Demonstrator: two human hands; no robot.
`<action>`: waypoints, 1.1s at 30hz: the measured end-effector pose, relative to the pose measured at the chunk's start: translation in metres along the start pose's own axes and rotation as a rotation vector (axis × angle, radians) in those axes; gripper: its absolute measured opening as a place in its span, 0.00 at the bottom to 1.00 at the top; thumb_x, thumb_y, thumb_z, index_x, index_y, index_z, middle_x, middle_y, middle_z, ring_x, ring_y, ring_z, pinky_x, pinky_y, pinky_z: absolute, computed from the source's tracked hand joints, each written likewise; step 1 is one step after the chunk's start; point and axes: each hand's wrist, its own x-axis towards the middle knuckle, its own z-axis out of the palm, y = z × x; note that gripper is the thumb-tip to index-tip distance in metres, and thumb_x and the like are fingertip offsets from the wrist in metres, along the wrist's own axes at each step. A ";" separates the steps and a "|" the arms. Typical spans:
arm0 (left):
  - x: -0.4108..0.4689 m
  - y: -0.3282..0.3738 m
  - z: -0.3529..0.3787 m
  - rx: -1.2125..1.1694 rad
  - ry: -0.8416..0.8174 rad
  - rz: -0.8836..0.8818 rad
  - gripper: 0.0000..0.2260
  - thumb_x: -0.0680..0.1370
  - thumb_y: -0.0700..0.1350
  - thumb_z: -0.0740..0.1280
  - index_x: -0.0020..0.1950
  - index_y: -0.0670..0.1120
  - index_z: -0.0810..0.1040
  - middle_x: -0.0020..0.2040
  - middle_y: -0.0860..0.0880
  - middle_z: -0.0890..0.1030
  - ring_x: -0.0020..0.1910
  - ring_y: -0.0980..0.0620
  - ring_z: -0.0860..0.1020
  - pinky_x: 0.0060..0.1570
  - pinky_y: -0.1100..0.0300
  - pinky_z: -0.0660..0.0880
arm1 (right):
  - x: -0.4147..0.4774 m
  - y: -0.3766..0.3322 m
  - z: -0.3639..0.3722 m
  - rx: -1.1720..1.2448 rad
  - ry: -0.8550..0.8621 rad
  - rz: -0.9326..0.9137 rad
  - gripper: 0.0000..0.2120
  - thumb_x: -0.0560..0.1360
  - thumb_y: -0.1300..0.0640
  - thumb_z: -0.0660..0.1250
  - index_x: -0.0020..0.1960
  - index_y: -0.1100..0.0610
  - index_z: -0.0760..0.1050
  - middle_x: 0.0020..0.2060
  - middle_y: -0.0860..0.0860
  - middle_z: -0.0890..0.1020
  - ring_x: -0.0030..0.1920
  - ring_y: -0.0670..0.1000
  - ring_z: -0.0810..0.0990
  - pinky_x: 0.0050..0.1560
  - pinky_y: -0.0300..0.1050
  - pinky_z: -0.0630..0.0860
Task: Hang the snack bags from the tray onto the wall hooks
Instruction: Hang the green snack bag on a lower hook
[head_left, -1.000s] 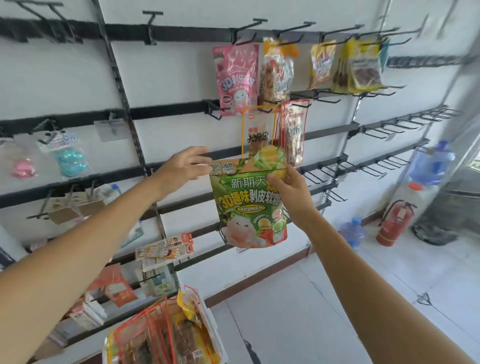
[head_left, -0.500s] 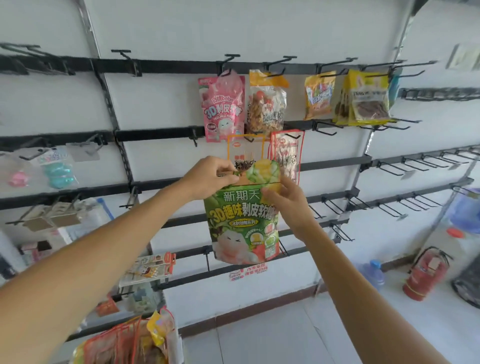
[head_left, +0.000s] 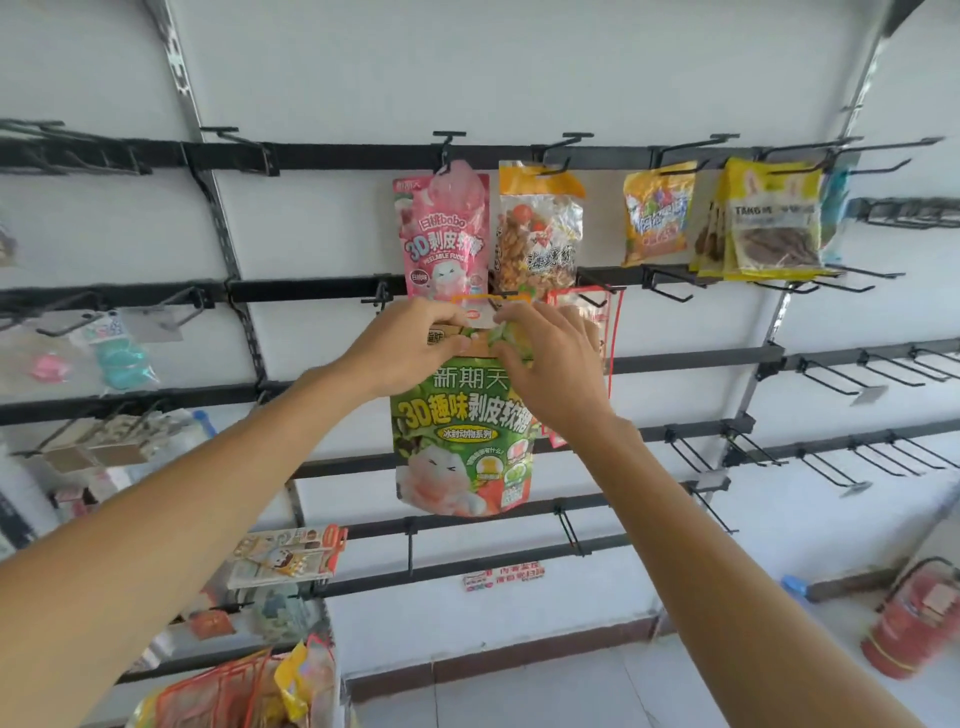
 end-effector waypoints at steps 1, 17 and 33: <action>0.001 -0.005 -0.003 0.018 0.000 0.020 0.05 0.78 0.49 0.69 0.52 0.51 0.82 0.50 0.54 0.82 0.49 0.54 0.78 0.48 0.54 0.74 | 0.006 0.002 0.004 0.023 -0.015 -0.010 0.08 0.78 0.53 0.66 0.56 0.51 0.78 0.51 0.50 0.82 0.56 0.57 0.74 0.62 0.57 0.68; -0.004 -0.134 0.002 0.138 0.156 0.121 0.08 0.78 0.41 0.68 0.55 0.48 0.81 0.51 0.54 0.82 0.53 0.54 0.75 0.53 0.56 0.72 | 0.062 -0.011 0.109 0.234 -0.289 0.086 0.03 0.79 0.57 0.66 0.49 0.55 0.78 0.40 0.52 0.82 0.41 0.55 0.78 0.41 0.49 0.74; 0.012 -0.184 0.011 0.261 0.546 0.173 0.08 0.80 0.43 0.64 0.59 0.48 0.76 0.51 0.50 0.77 0.52 0.49 0.72 0.54 0.52 0.64 | 0.109 -0.026 0.152 0.568 -0.259 0.135 0.12 0.78 0.61 0.67 0.38 0.48 0.73 0.30 0.42 0.74 0.32 0.40 0.73 0.36 0.41 0.69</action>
